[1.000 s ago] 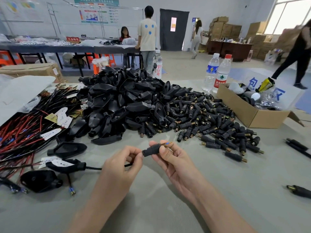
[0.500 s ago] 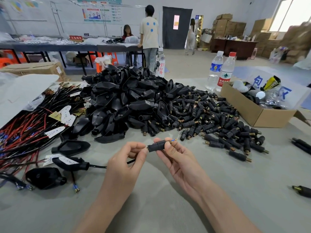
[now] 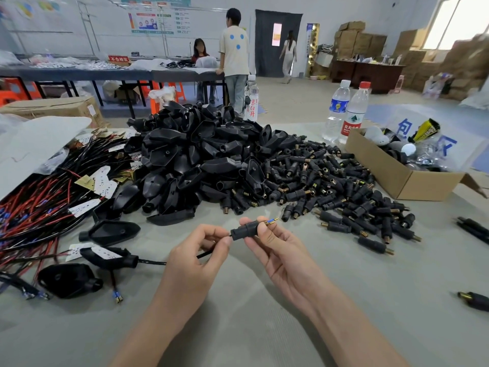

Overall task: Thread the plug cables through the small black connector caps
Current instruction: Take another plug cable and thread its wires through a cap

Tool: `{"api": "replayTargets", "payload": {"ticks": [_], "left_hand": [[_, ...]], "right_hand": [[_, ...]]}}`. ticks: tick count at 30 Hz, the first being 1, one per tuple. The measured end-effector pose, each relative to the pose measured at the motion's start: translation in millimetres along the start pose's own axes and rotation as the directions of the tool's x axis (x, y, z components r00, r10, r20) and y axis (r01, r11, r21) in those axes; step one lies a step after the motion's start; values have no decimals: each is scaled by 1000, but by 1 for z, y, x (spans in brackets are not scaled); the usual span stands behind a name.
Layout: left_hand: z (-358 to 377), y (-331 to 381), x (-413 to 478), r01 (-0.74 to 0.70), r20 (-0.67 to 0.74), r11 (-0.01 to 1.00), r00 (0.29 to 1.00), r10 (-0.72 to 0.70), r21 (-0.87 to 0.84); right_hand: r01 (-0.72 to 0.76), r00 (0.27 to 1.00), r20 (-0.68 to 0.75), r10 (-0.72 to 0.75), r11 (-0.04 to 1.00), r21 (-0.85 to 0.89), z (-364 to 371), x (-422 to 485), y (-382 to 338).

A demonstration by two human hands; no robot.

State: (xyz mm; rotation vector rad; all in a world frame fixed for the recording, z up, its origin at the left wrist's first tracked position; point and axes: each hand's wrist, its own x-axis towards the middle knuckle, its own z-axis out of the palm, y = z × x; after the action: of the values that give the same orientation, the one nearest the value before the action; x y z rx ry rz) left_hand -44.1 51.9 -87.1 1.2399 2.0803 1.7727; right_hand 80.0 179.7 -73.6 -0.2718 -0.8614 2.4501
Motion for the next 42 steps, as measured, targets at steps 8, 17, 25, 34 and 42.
{"api": "replayTargets", "payload": {"ticks": [8,17,25,34,42], "left_hand": [[-3,4,2,-15,42,1000,999,15,-5],[-2,0,2,-45,38,999,998,44,19],[0,-2,-2,-180,172,974,973,155,138],[-1,-1,-2,-158,136,968,982,133,196],[-1,-2,-3,-115,140,961,987,82,253]], "right_hand": [[11,1000,-18,-12,999,-47,2,0,1],[55,994,-76,-75,969,-240,5,-1,2],[73,986,-94,-134,873,-483,6,-4,-3],[91,982,-97,-164,850,-519,7,-5,-6],[122,964,-153,-215,878,-463,5,-4,-9]]}}
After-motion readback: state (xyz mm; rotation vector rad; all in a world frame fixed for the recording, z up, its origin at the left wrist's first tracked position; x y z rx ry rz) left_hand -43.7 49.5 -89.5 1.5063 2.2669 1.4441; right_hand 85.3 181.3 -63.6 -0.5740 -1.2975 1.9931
